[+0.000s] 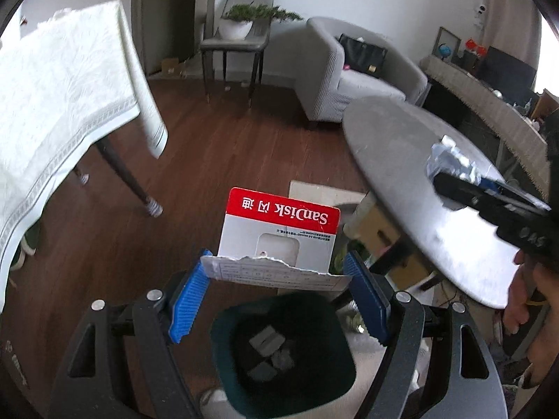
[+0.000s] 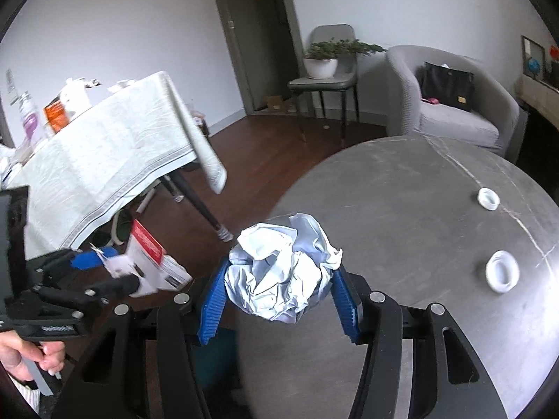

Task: Collect trash
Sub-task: 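Carry the SanDisk package into the teal bin and open the left tool while the right tool carries the paper, then lower the crumpled paper into the teal bin and open the right tool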

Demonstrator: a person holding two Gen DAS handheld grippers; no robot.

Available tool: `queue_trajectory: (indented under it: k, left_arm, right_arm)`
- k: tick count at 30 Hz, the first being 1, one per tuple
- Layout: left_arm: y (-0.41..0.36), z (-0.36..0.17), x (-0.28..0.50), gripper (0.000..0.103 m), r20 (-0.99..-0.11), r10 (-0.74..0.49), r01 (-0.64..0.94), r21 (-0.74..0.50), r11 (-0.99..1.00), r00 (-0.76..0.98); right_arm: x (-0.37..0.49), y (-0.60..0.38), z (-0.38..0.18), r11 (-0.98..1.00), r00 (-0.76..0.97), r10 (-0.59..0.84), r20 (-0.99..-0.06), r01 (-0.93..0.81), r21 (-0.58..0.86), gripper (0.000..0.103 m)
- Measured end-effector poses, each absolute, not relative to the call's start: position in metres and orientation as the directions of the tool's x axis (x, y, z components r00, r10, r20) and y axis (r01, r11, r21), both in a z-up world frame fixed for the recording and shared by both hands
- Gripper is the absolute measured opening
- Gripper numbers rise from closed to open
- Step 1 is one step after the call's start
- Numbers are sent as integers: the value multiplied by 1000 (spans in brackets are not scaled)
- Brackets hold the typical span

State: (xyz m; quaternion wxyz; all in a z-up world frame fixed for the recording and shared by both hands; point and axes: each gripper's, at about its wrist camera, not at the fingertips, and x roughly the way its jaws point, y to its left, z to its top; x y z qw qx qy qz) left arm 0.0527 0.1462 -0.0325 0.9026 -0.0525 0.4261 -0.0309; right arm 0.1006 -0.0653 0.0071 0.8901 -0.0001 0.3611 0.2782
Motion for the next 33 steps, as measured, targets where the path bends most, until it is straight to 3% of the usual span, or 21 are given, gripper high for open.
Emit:
queue_trajectory:
  k: [9, 16, 23, 33]
  left_arm:
    - [165, -72, 33, 79, -836, -101, 8, -114, 993, 539]
    - [163, -75, 18, 81, -838, -130, 79, -104, 991, 530]
    - [176, -64, 14, 81, -816, -125, 45, -121, 992, 564]
    - [193, -43, 6, 67, -761, -110, -15, -155, 988, 640]
  right_arm:
    - [71, -31, 3, 817, 551, 527, -648, -539, 206, 56]
    - [58, -3, -7, 798, 520, 534, -666, -570, 195, 56]
    - [56, 14, -26, 787, 479, 517, -710, -592, 174, 56]
    - [56, 40, -70, 774, 378, 479, -792, -608, 177, 56]
